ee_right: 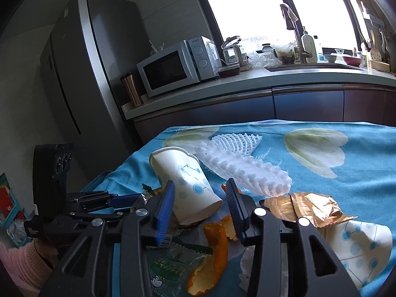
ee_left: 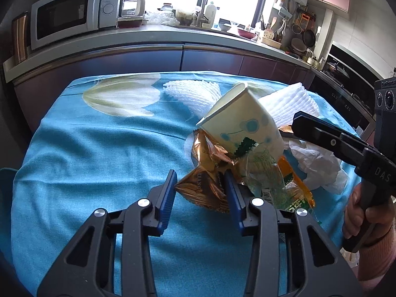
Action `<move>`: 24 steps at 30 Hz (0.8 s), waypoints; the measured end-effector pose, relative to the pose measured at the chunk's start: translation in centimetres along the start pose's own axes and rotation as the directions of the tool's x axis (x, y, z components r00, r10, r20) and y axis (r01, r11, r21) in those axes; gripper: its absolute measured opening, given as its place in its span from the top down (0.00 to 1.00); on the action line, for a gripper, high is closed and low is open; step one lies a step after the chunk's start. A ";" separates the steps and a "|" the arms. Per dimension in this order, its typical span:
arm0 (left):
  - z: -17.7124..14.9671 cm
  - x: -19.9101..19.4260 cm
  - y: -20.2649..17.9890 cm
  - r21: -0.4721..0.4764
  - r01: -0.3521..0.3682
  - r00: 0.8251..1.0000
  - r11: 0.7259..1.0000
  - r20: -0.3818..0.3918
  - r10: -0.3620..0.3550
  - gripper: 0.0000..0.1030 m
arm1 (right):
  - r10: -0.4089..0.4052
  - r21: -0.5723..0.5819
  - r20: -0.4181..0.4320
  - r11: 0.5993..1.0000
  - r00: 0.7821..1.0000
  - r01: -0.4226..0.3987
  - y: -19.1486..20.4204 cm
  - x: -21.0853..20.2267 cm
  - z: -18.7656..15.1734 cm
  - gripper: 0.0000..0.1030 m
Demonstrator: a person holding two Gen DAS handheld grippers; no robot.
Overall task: Collect trash
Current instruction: 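Reach the left tool to the gold wrapper and close on it, then carry the gold wrapper with the left tool into the teal bin and release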
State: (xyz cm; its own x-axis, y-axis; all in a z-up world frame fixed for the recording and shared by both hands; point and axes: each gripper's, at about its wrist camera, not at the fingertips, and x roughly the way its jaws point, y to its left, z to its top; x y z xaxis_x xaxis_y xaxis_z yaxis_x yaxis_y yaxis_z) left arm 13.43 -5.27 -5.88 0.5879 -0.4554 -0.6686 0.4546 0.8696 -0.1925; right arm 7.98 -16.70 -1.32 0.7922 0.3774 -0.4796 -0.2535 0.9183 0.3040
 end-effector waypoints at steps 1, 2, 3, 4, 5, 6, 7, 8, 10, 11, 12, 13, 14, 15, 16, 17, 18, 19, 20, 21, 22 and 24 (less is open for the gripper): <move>-0.1 -0.5 0.3 -0.006 -0.006 1.000 1.000 0.007 0.006 0.62 | 0.000 -0.015 -0.003 1.000 1.000 0.000 0.3 0.0 0.0 0.60; -0.2 -0.9 0.5 -0.010 -0.007 1.000 1.000 0.013 0.007 0.63 | 0.002 -0.029 -0.009 1.000 1.000 -0.002 0.6 0.2 0.0 0.59; -0.3 -1.3 0.8 -0.016 -0.007 1.000 1.000 0.017 0.007 0.63 | 0.001 -0.042 -0.018 0.999 1.000 -0.002 0.9 0.4 0.0 0.59; -0.4 -1.8 1.0 -0.020 -0.012 1.000 1.000 0.024 0.012 0.63 | -0.007 -0.053 -0.022 0.999 1.000 0.005 1.2 0.5 -0.1 0.59; -0.5 -2.3 1.3 -0.024 -0.022 0.999 0.999 0.030 0.023 0.63 | -0.007 -0.061 -0.025 0.998 1.000 0.005 1.4 0.6 -0.2 0.59; -0.7 -2.7 1.6 -0.028 -0.031 0.999 0.999 0.035 0.032 0.63 | -0.001 -0.064 -0.026 0.998 1.000 -0.001 1.6 0.7 -0.3 0.59; -1.0 -3.2 2.0 -0.035 -0.036 0.999 0.999 0.037 0.038 0.63 | 0.002 -0.065 -0.024 0.998 1.000 -0.003 1.8 0.6 -0.3 0.59; -1.1 -3.5 2.4 -0.044 -0.039 0.998 0.998 0.038 0.041 0.64 | 0.006 -0.069 -0.021 0.998 1.000 -0.007 2.0 0.4 -0.4 0.59; -1.6 -4.3 3.2 -0.062 -0.051 0.998 0.997 0.043 0.054 0.64 | 0.007 -0.070 -0.007 0.998 1.000 -0.007 2.3 -0.2 -0.6 0.59; -1.8 -4.7 3.7 -0.070 -0.059 0.997 0.996 0.050 0.062 0.64 | 0.005 -0.078 -0.001 0.997 1.000 -0.005 2.5 -0.7 -0.7 0.59; -2.1 -5.2 4.1 -0.079 -0.062 0.996 0.995 0.056 0.067 0.64 | 0.002 -0.091 0.010 0.996 1.000 -0.002 2.8 -1.2 -0.9 0.59; -2.4 -5.5 4.6 -0.090 -0.061 0.996 0.994 0.061 0.067 0.64 | -0.005 -0.103 0.024 0.995 1.000 0.007 3.1 -1.8 -1.0 0.59; -2.5 -5.9 5.0 -0.098 -0.063 0.996 0.993 0.065 0.069 0.64 | -0.016 -0.113 0.040 0.993 0.999 0.021 3.2 -2.4 -1.1 0.59; -2.6 -6.2 5.4 -0.104 -0.067 0.995 0.992 0.069 0.074 0.64 | -0.025 -0.119 0.048 0.992 0.999 0.031 3.2 -2.8 -1.2 0.59; -2.8 -6.5 5.7 -0.111 -0.071 0.994 0.991 0.072 0.079 0.64 | -0.040 -0.119 0.051 0.992 0.998 0.046 3.1 -3.0 -1.2 0.57; -2.9 -6.8 6.0 -0.118 -0.074 0.994 0.990 0.074 0.084 0.64 | -0.058 -0.112 0.048 0.992 0.997 0.063 2.8 -3.0 -1.2 0.53; -3.0 -7.1 6.2 -0.124 -0.078 0.993 0.989 0.078 0.088 0.64 | -0.067 -0.099 0.035 0.993 0.997 0.070 2.4 -2.8 -1.1 0.53; -3.2 -7.3 6.3 -0.128 -0.083 0.992 0.988 0.082 0.093 0.64 | -0.079 -0.082 0.016 0.993 0.997 0.080 1.9 -2.4 -1.1 0.53; -3.3 -7.6 6.5 -0.131 -0.086 0.991 0.988 0.087 0.098 0.64 | -0.093 -0.063 -0.006 0.994 0.996 0.092 1.4 -1.9 -1.0 0.53; -3.5 -7.8 6.7 -0.136 -0.090 0.990 0.987 0.094 0.103 0.64 | -0.093 -0.047 -0.025 0.995 0.995 0.092 1.0 -1.5 -1.1 0.53; -3.6 -8.1 6.9 -0.141 -0.093 0.989 0.986 0.100 0.108 0.64 | -0.083 -0.033 -0.036 0.996 0.996 0.081 0.9 -1.1 -1.1 0.53; -3.7 -8.7 7.2 -0.148 -0.096 0.988 0.984 0.110 0.113 0.64 | -0.060 -0.049 -0.045 0.997 0.997 0.057 1.6 -0.6 -1.2 0.53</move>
State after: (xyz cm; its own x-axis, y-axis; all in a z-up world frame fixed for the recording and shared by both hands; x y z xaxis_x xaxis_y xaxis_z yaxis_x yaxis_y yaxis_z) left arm 9.17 5.67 -4.12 0.7055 -0.3725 -0.6030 0.2920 0.9280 -0.2316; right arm 6.47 -15.33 -1.52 0.7803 0.3270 -0.5331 -0.2343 0.9432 0.2357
